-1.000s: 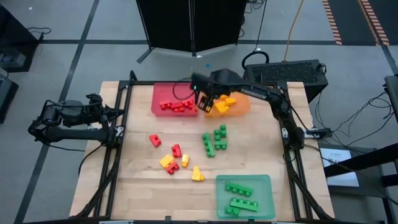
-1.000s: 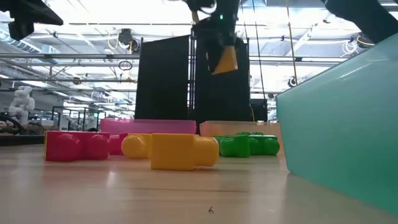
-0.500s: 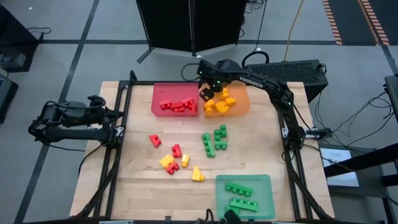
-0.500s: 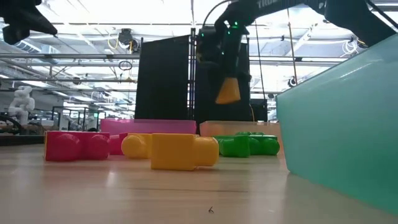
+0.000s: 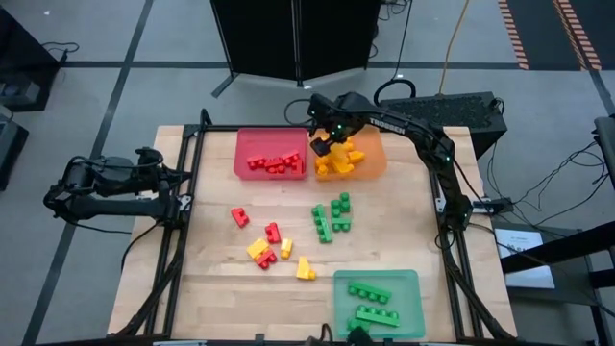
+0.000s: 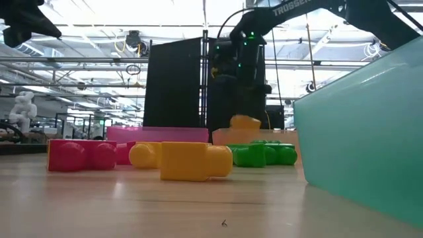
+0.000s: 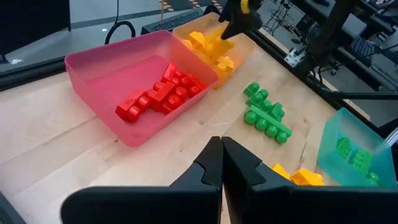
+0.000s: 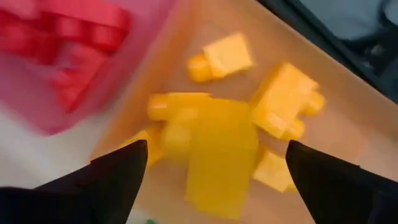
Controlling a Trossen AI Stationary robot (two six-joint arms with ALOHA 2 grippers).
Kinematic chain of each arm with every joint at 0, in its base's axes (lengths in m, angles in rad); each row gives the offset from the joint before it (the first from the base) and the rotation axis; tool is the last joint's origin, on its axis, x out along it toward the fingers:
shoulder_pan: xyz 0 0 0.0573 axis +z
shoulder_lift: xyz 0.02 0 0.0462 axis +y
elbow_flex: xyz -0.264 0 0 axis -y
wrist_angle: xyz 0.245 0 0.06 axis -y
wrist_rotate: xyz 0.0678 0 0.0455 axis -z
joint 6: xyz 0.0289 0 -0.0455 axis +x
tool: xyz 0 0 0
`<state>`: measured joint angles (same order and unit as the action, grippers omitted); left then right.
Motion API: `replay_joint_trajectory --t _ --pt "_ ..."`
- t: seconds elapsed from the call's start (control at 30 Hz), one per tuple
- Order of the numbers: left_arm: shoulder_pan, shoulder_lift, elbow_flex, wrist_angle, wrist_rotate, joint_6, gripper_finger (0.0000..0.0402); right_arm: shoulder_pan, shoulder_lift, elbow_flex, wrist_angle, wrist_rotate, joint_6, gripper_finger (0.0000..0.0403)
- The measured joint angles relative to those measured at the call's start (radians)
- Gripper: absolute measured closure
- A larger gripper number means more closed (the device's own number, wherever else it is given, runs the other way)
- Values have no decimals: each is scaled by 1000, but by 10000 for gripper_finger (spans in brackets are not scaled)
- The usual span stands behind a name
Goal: Sort blocks
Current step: Put the yellow game piece into the orange bin
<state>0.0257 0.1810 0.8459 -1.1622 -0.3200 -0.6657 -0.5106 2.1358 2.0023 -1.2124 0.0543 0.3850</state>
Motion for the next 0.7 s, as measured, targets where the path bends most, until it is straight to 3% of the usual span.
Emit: replay_joint_trajectory --t 0.17,0.37,0.53,0.7 --pt "0 0 0 0 -1 0 400 64 -28 136 -6 -109 -102 41" --pt "0 0 0 1 -7 -2 400 162 -36 276 -61 -91 -126 43" --pt "0 0 0 1 -7 -4 400 404 -32 279 -105 -169 -248 42" --pt "0 0 0 1 -10 -8 400 622 42 278 -79 -126 -265 42"
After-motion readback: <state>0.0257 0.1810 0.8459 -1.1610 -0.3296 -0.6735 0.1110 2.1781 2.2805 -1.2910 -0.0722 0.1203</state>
